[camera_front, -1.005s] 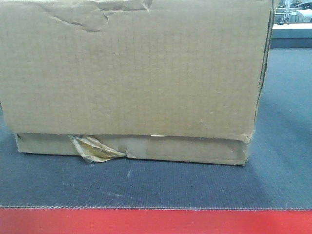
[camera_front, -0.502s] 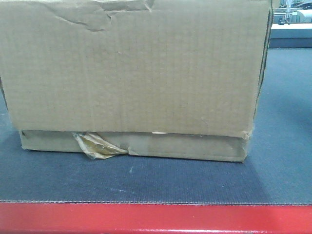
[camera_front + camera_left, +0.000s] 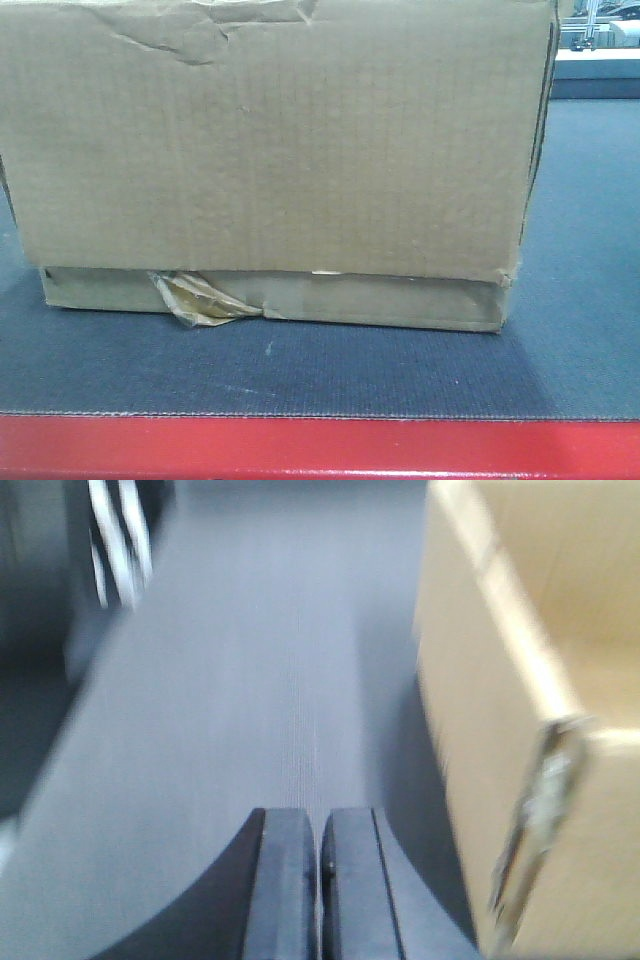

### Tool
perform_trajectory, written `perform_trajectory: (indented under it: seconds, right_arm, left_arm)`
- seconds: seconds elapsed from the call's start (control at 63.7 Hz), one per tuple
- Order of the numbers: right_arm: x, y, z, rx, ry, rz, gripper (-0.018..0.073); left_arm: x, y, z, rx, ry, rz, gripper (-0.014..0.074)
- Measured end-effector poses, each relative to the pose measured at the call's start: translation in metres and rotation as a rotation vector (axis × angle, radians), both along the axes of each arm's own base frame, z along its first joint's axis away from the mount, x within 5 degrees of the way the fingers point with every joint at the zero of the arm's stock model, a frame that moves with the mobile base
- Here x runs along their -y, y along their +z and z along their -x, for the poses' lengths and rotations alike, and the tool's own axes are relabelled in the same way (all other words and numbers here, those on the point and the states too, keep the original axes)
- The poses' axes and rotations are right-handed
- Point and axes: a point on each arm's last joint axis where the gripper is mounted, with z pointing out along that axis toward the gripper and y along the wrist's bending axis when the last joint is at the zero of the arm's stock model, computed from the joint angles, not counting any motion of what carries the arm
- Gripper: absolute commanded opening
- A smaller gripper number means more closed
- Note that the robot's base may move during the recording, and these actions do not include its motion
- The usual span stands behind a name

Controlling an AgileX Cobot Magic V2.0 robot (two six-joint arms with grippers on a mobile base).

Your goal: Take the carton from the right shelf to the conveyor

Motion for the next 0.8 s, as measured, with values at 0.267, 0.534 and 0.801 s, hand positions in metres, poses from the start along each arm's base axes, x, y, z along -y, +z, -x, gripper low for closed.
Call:
perform_trajectory:
  seconds: [0.267,0.534,0.801]
  right_arm:
    - [0.009,-0.014,0.058,0.245,0.000,-0.019,-0.0078]
    - [0.011,-0.021,0.071,0.333,0.001,-0.026,-0.0078]
    - [0.011,-0.019,0.072,0.351,0.001,-0.029,-0.0078]
  left_arm:
    - [-0.004,-0.016,0.050,0.210,-0.008,0.015,0.0022]
    - [-0.006,-0.031,0.061,0.251,-0.006,0.003,0.0022]
    - [-0.006,-0.032,0.062,0.253,-0.006,0.003,0.0022]
